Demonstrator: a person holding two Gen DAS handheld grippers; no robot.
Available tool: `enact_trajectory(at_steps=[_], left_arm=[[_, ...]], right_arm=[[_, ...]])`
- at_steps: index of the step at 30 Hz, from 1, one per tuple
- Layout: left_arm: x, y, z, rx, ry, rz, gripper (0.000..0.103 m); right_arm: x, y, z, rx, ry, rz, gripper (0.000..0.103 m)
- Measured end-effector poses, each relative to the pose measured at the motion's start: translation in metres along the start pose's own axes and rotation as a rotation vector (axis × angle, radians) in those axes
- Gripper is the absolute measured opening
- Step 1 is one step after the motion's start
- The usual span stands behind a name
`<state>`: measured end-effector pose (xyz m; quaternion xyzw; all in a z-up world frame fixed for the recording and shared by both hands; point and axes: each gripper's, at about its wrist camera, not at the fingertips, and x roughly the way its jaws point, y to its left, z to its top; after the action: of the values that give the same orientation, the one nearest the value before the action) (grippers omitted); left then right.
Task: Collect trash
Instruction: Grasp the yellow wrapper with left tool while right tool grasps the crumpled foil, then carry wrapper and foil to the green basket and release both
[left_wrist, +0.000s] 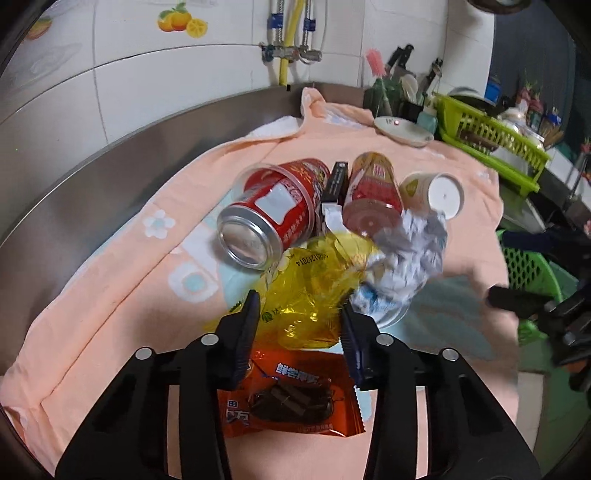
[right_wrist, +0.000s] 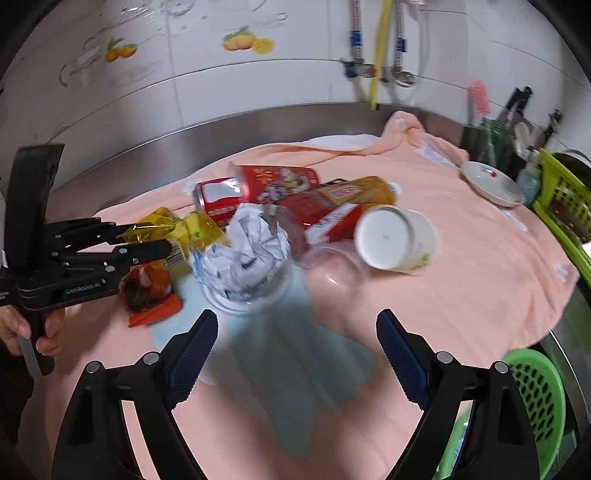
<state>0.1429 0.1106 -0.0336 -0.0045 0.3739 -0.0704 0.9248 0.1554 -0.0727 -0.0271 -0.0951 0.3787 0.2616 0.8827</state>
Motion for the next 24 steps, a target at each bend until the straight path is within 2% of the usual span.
enact_trajectory(at_steps=[3,9,18,21,23,24], left_arm=[[-0.005,0.009,0.001,-0.03,-0.012,-0.023,0.033],[-0.006,0.02,-0.003,-0.038,-0.008,-0.018,0.033],[-0.007,0.029,-0.005,-0.071,-0.011,-0.052,0.033],[-0.008,0.029,-0.005,-0.068,-0.013,-0.052,0.032],[-0.009,0.029,-0.004,-0.069,-0.013,-0.053,0.032],[-0.009,0.029,-0.004,-0.068,-0.014,-0.052,0.032]], right_arm=[[0.009,0.012,0.005,-0.029,0.0,0.016,0.085],[0.024,0.027,0.012,-0.053,0.007,0.04,0.085],[0.052,0.041,0.015,-0.067,0.042,0.075,0.083],[0.064,0.043,0.017,-0.061,0.053,0.074,0.073],[0.072,0.043,0.017,-0.046,0.07,0.081,0.059],[0.072,0.042,0.017,-0.038,0.067,0.081,0.058]])
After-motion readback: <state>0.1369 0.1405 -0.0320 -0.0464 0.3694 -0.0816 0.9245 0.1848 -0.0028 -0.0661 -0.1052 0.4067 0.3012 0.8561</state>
